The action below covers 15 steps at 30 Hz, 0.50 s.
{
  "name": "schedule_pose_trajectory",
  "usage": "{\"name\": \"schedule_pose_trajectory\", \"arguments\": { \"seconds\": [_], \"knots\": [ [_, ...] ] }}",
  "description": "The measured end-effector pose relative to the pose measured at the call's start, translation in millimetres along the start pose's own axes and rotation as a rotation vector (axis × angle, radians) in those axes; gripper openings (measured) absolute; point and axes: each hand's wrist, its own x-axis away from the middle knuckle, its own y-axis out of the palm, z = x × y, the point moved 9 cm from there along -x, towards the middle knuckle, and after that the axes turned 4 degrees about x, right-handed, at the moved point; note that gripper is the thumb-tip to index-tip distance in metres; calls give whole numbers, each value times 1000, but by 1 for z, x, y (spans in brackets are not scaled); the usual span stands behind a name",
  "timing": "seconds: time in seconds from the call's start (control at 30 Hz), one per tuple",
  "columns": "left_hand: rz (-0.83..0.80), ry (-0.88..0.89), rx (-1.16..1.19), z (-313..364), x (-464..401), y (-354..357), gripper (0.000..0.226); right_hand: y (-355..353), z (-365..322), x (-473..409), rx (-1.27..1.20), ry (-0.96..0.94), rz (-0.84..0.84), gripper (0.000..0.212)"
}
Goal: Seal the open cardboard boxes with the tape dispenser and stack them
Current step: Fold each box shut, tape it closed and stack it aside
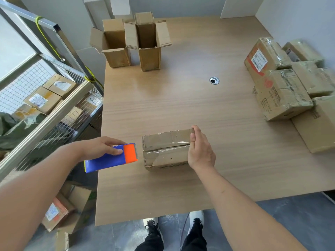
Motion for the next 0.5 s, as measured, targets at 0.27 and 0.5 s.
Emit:
{"name": "schedule_pose_trajectory", "arguments": {
  "seconds": [0.27, 0.5],
  "knots": [
    [49, 85, 89, -5, -12, 27, 31, -22, -52, -7, 544, -231, 273, 52],
    [50, 118, 145, -19, -11, 35, 31, 65, -101, 46, 425, -284, -108, 81]
  ]
}}
